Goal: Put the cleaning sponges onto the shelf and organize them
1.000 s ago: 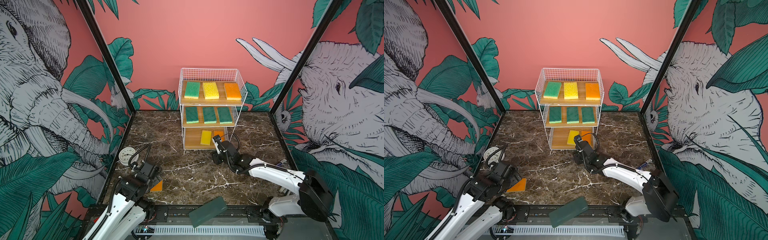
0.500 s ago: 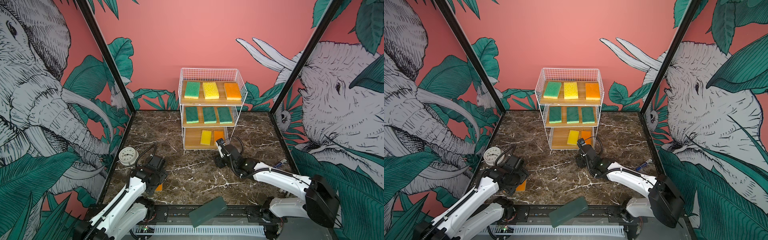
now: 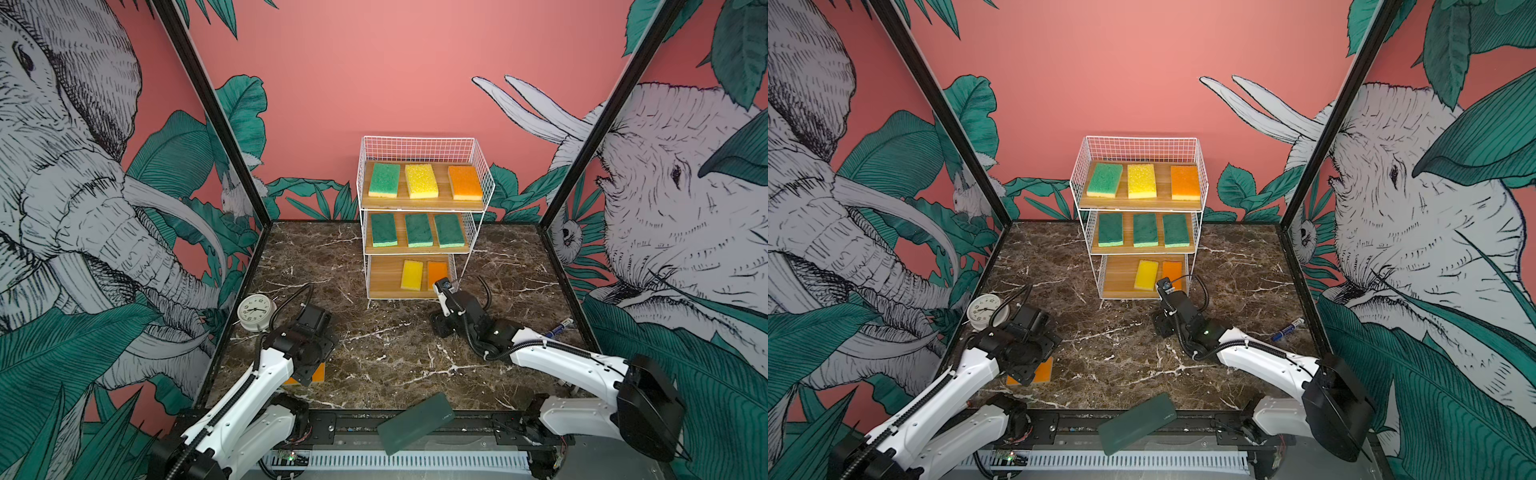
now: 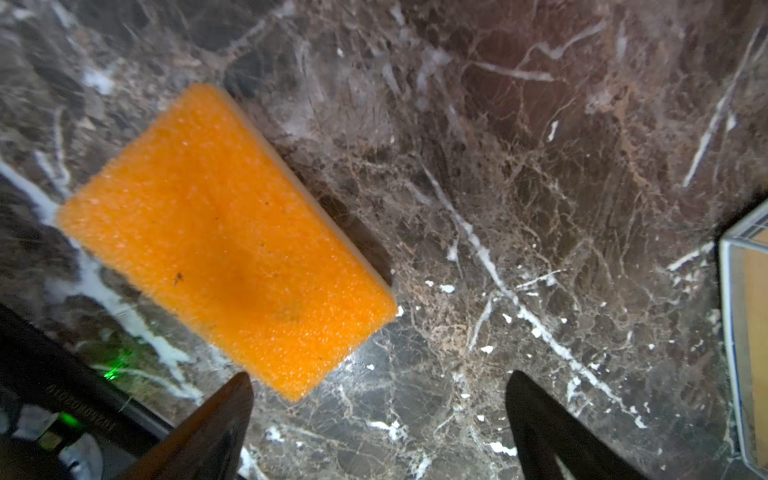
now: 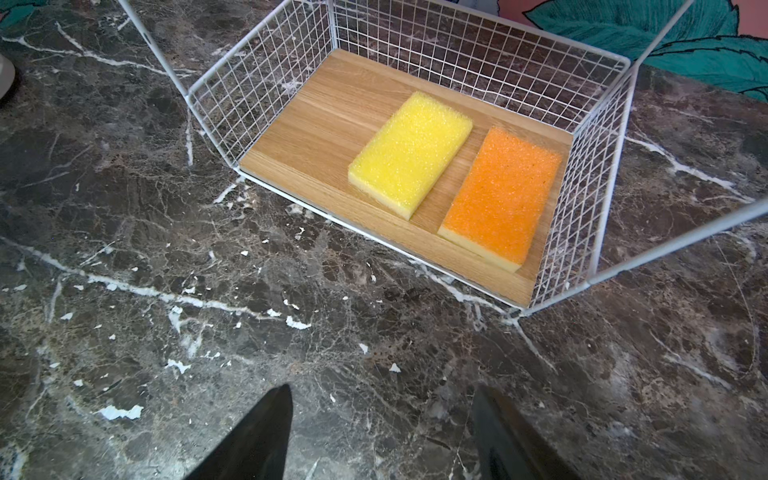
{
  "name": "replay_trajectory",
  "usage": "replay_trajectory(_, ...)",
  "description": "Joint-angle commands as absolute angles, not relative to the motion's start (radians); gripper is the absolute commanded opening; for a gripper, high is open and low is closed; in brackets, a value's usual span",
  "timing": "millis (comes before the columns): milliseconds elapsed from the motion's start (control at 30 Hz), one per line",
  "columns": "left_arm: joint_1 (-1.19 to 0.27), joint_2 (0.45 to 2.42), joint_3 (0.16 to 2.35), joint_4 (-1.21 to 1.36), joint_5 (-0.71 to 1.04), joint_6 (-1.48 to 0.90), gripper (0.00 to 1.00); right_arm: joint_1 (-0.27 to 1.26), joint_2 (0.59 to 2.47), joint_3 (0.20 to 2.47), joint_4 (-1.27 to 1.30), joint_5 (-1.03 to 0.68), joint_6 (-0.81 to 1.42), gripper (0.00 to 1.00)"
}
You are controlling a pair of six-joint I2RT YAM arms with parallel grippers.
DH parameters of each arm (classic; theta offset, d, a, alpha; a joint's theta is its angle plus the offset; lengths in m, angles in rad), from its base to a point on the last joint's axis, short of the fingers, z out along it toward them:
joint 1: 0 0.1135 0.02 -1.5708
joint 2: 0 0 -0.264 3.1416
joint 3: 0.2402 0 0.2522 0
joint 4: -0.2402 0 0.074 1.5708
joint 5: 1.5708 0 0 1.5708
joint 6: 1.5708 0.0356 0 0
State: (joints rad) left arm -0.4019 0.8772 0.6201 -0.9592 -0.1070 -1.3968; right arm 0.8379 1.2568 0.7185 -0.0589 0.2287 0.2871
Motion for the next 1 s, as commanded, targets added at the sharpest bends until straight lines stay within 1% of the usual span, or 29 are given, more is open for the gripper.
replay_trajectory(0, -0.394, 0.86, 0.688, -1.079, -0.17, -1.401, 0.96, 0.839, 1.258, 0.704, -0.02, 0.242, 0.29, 0.72)
replay_trajectory(100, -0.394, 0.883, 0.676, -1.079, -0.15, -1.406, 0.97, 0.839, 1.265, 0.706, -0.014, 0.242, 0.295, 0.66)
replay_trajectory(233, -0.394, 0.882, 0.604, -0.985, -0.109, -1.445, 0.97, 0.839, 1.261, 0.706, -0.007, 0.246, 0.295, 0.71)
replay_trajectory(333, -0.393, 0.898, 0.582, -0.973, -0.1, -1.459, 0.97, 0.839, 1.264, 0.713, -0.011, 0.242, 0.289, 0.72)
replay_trajectory(567, -0.389, 0.912, 0.528, -0.921, -0.056, -1.516, 0.97, 0.839, 1.288, 0.725, 0.005, 0.235, 0.29, 0.73)
replay_trajectory(733, -0.345, 0.945, 0.486, -0.841, -0.022, -1.523, 0.98, 0.838, 1.301, 0.726, 0.011, 0.233, 0.289, 0.72)
replay_trajectory(967, -0.318, 0.968, 0.497, -0.84, -0.05, -1.524, 0.99, 0.838, 1.326, 0.737, 0.014, 0.239, 0.282, 0.73)
